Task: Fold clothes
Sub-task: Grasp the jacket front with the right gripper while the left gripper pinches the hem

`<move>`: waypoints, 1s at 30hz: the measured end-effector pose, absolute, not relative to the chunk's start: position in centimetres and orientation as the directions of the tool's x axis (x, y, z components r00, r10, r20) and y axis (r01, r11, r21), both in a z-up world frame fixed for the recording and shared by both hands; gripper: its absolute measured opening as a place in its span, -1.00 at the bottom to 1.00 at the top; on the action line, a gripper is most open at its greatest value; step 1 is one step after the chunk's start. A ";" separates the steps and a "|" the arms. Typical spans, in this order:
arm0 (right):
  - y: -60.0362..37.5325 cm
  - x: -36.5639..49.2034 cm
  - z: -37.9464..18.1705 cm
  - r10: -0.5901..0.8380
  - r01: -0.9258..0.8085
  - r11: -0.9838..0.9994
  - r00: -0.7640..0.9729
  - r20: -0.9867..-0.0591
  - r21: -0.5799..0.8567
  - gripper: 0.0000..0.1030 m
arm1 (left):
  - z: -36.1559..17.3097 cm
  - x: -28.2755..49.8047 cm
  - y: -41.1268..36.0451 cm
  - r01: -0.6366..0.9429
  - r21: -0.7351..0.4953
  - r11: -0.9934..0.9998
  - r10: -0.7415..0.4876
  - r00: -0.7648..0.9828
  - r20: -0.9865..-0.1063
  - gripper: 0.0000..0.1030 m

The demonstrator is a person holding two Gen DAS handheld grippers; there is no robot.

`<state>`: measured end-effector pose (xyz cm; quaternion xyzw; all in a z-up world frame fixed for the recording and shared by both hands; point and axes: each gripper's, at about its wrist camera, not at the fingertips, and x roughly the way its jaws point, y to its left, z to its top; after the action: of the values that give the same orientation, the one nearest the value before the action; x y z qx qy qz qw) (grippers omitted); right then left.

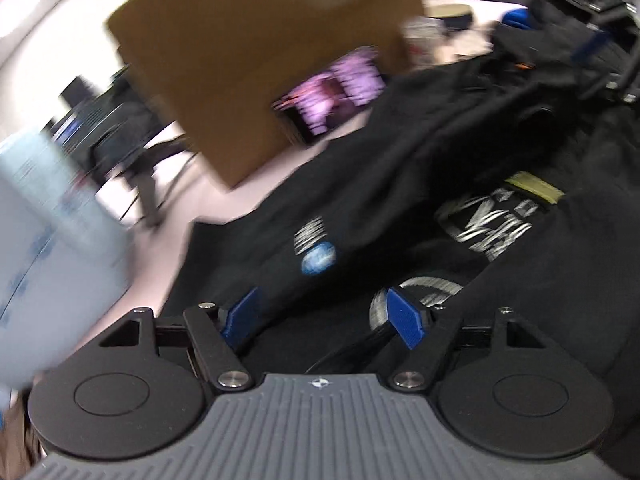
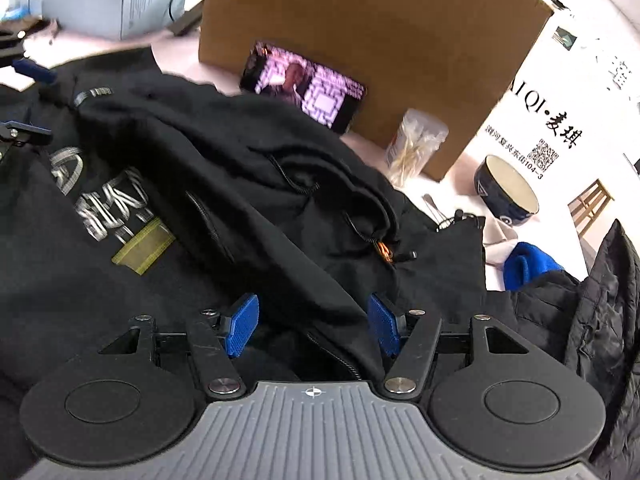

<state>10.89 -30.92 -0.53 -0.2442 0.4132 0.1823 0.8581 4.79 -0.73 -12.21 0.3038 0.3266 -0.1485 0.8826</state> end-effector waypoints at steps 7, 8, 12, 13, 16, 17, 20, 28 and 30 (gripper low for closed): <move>-32.4 11.5 -1.2 0.124 -0.540 0.809 0.543 -0.831 -0.232 -0.83 | -14.7 7.8 -2.7 0.499 0.441 0.746 -0.060 0.710 -0.701 -0.50; -32.5 11.4 -0.7 0.126 -0.538 0.807 0.557 -0.821 -0.242 -0.84 | -14.3 8.1 -2.4 0.511 0.417 0.752 -0.076 0.695 -0.715 -0.56; -32.8 10.1 2.5 0.152 -0.540 0.799 0.607 -0.780 -0.265 -0.85 | -12.1 7.7 -1.2 0.512 0.398 0.762 -0.108 0.705 -0.701 -0.73; -32.8 9.3 3.7 0.157 -0.548 0.787 0.622 -0.767 -0.283 -0.85 | -11.4 7.4 -0.9 0.512 0.396 0.762 -0.118 0.712 -0.693 -0.77; -32.6 7.6 5.9 0.164 -0.564 0.762 0.643 -0.748 -0.318 -0.85 | -8.9 5.9 0.7 0.506 0.390 0.769 -0.144 0.732 -0.666 -0.84; -32.5 7.0 6.2 0.165 -0.570 0.756 0.643 -0.748 -0.323 -0.85 | -8.5 5.6 1.0 0.501 0.389 0.773 -0.144 0.735 -0.662 -0.88; -31.9 5.2 6.0 0.156 -0.608 0.720 0.612 -0.776 -0.335 -0.85 | -7.5 4.6 1.9 0.506 0.357 0.785 -0.159 0.721 -0.674 -0.90; -31.5 3.8 -0.3 0.134 -0.655 0.720 0.456 -0.880 -0.230 -0.84 | -10.4 2.8 1.5 0.580 0.194 0.791 -0.230 0.576 -0.784 -0.84; -31.5 4.2 -0.2 0.129 -0.634 0.739 0.463 -0.877 -0.226 -0.64 | -9.9 3.3 1.9 0.546 0.201 0.813 -0.220 0.608 -0.763 -0.83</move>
<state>4.16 -31.49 -0.20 -0.2737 0.4614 0.2356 0.8103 3.25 1.93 -9.90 0.2125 0.3841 -0.2198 0.8712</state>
